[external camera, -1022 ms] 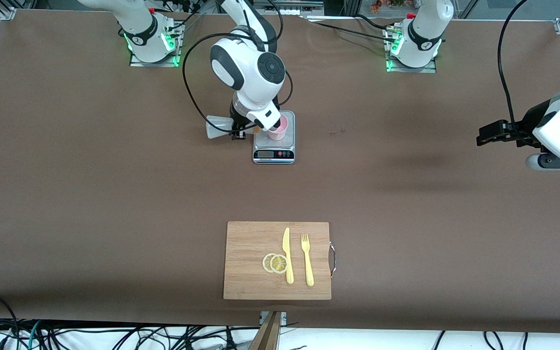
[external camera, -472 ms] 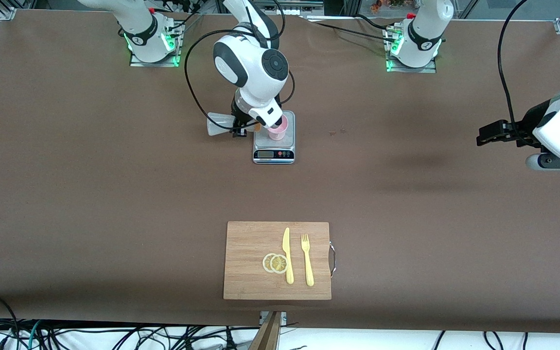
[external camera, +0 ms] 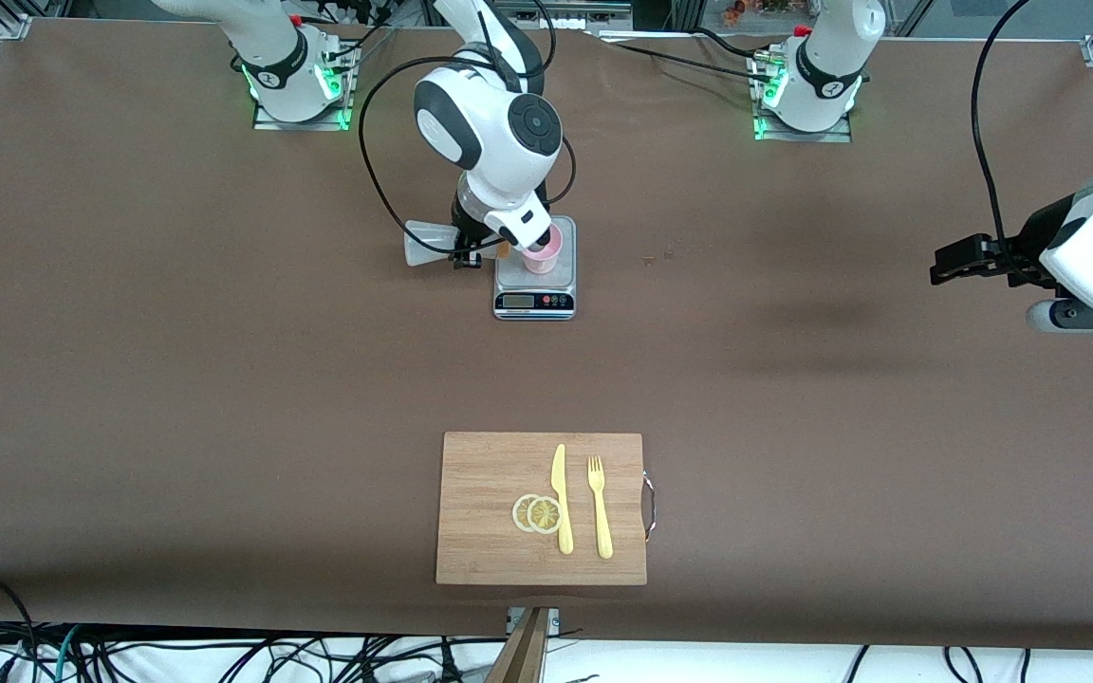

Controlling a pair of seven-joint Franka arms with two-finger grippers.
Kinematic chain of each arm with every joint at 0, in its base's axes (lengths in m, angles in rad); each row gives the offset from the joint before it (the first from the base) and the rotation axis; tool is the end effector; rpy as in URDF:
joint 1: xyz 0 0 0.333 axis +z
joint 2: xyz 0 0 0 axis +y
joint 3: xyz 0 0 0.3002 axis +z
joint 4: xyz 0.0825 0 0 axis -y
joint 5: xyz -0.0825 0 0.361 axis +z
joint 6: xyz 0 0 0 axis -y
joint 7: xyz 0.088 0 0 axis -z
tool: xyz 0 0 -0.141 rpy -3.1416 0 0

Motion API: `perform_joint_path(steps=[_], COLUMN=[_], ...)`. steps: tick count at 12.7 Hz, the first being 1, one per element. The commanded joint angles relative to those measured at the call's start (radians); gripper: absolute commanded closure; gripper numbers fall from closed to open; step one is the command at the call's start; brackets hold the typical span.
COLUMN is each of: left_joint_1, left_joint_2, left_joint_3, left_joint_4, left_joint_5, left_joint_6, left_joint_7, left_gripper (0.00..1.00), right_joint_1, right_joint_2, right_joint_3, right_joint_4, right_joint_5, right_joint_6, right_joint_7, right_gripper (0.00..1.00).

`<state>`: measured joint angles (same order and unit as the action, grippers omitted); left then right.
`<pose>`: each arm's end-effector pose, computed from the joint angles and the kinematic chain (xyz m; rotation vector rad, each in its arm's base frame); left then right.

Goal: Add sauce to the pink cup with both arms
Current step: 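Tilt the bottle nozzle into the cup and squeeze sauce, then carry the bottle back with the right gripper and set it down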

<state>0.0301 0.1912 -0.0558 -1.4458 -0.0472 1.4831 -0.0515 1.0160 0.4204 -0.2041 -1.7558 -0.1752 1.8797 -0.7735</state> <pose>0.5687 -0.0191 0.5181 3.0801 0.0392 -0.2403 0.4127 0.4166 0.2829 1.9242 2.1222 -0.4124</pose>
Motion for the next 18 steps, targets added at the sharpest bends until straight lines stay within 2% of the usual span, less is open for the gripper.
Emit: perform_joint_path(steps=[1, 7, 12, 14, 18], left_joint_1=[0.011, 0.011, 0.011, 0.011, 0.010], left_joint_2=[0.013, 0.013, 0.013, 0.013, 0.013], left_joint_3=[-0.009, -0.009, -0.009, -0.009, -0.009], left_joint_4=[0.033, 0.031, 0.033, 0.032, 0.033], left_joint_5=[0.010, 0.010, 0.010, 0.010, 0.010], left_joint_6=[-0.020, -0.020, -0.020, -0.020, -0.020], left_joint_7=[0.027, 0.027, 0.027, 0.027, 0.025], left_gripper=[0.00, 0.00, 0.00, 0.00, 0.00], right_joint_1=[0.004, 0.004, 0.004, 0.004, 0.004], right_joint_2=[-0.070, -0.181, -0.284, -0.305, -0.319], right_joint_3=[-0.014, -0.018, -0.069, -0.119, -0.280], right_joint_4=[-0.033, -0.188, -0.301, -0.300, -0.289], right_joint_5=[0.046, 0.066, 0.173, 0.261, 0.537], right_joint_6=[0.025, 0.130, 0.285, 0.285, 0.245], right_joint_7=[0.010, 0.005, -0.013, -0.083, -0.368], right_gripper=[0.90, 0.89, 0.89, 0.89, 0.89])
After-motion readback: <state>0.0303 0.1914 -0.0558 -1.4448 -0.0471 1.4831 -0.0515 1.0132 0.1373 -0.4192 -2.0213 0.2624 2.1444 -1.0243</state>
